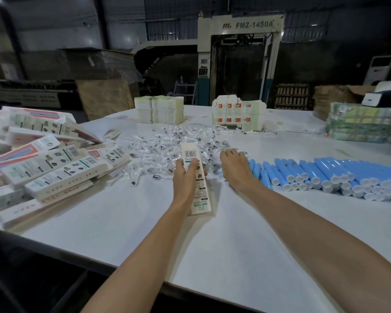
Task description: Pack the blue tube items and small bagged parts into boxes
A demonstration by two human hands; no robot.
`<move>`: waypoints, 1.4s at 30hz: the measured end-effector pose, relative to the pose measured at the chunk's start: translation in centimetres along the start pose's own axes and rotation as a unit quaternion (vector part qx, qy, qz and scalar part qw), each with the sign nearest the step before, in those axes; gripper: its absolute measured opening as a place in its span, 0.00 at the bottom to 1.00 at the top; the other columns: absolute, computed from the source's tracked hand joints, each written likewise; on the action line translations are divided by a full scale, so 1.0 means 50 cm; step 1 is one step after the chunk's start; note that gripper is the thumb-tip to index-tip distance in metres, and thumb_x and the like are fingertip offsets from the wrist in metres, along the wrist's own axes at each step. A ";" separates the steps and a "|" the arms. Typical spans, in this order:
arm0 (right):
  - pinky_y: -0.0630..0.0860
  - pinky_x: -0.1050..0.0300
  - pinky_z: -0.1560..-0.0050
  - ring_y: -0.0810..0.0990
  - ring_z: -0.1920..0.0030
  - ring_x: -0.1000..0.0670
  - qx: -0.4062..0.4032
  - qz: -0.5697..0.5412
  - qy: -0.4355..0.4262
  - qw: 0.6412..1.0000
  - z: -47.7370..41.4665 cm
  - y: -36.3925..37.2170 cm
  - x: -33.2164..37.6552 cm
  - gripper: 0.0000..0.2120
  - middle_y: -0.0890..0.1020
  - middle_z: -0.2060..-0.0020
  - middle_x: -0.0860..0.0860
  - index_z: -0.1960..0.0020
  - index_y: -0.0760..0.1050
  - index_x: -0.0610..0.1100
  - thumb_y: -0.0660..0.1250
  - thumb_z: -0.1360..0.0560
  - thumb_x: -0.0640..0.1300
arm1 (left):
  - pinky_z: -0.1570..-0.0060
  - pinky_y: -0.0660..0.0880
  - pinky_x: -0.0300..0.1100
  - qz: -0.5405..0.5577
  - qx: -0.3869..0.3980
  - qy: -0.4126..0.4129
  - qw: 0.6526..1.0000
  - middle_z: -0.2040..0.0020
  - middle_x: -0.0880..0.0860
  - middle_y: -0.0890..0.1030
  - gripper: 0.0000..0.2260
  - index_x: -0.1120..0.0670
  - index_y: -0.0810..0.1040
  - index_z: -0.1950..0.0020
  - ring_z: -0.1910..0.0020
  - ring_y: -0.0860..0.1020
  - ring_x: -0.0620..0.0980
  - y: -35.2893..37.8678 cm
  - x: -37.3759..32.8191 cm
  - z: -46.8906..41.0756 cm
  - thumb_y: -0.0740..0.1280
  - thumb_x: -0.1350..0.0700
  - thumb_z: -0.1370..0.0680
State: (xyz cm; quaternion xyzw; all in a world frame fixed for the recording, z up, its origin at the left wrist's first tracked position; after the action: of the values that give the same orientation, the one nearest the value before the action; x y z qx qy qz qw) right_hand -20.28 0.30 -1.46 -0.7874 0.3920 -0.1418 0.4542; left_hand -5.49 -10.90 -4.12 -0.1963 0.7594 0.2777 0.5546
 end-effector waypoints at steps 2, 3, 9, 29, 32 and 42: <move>0.67 0.50 0.41 0.75 0.41 0.43 -0.003 -0.007 0.002 1.000 0.014 -0.020 -0.014 0.15 0.78 0.41 0.46 0.38 0.73 0.41 0.65 0.23 0.31 | 0.70 0.78 0.38 0.000 0.008 -0.006 1.000 0.55 0.52 0.89 0.10 0.53 0.76 0.35 0.66 0.86 0.48 0.005 0.000 0.001 0.65 0.49 0.13; 0.69 0.50 0.44 0.76 0.45 0.43 -0.003 -0.025 0.011 1.000 0.023 -0.030 -0.024 0.14 0.77 0.42 0.45 0.38 0.73 0.41 0.64 0.22 0.32 | 0.71 0.78 0.38 0.002 0.013 -0.012 1.000 0.56 0.51 0.89 0.10 0.53 0.76 0.35 0.66 0.86 0.48 0.007 0.000 0.003 0.65 0.49 0.13; 0.75 0.58 0.54 0.78 0.55 0.48 -0.063 -0.338 0.122 0.931 0.110 -0.129 -0.121 0.08 0.78 0.50 0.45 0.43 0.80 0.40 0.66 0.20 0.33 | 0.66 0.83 0.47 0.063 0.080 -0.072 0.992 0.47 0.58 0.89 0.12 0.57 0.74 0.32 0.60 0.88 0.53 0.053 0.007 0.026 0.60 0.57 0.15; 0.77 0.60 0.53 0.83 0.53 0.49 -0.176 -0.528 0.162 0.815 0.149 -0.365 -0.163 0.05 0.83 0.45 0.42 0.51 0.76 0.48 0.71 0.19 0.41 | 0.47 0.85 0.53 0.041 0.301 -0.037 0.952 0.41 0.60 0.88 0.19 0.51 0.79 0.29 0.42 0.87 0.61 0.160 -0.029 0.127 0.75 0.59 0.19; 0.80 0.59 0.53 0.84 0.55 0.51 -0.114 -0.487 0.140 0.855 0.129 -0.353 -0.134 0.06 0.85 0.53 0.46 0.42 0.77 0.41 0.70 0.19 0.40 | 0.45 0.85 0.54 0.041 0.305 -0.032 0.951 0.41 0.60 0.88 0.18 0.50 0.79 0.29 0.41 0.86 0.62 0.158 -0.031 0.128 0.75 0.58 0.19; 0.72 0.69 0.50 0.79 0.49 0.53 -0.029 -0.333 0.019 0.942 0.129 -0.350 -0.087 0.08 0.78 0.46 0.49 0.44 0.85 0.48 0.69 0.19 0.40 | 0.42 0.83 0.60 0.031 0.292 -0.012 0.956 0.36 0.54 0.86 0.18 0.52 0.80 0.29 0.39 0.85 0.60 0.152 -0.033 0.125 0.75 0.58 0.18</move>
State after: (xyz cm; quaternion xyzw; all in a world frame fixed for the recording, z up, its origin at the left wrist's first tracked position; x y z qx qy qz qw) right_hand -10.84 12.32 10.06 -0.8830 0.1197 -0.2888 0.3501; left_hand -5.01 -1.10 -2.42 0.0009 0.8061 0.0632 0.5884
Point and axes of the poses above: each hand's wrist, its own z-axis away from the middle knuckle, its own y-axis out of the palm, x = y × z, the point moved 6 cm from there along -z, towards the middle knuckle
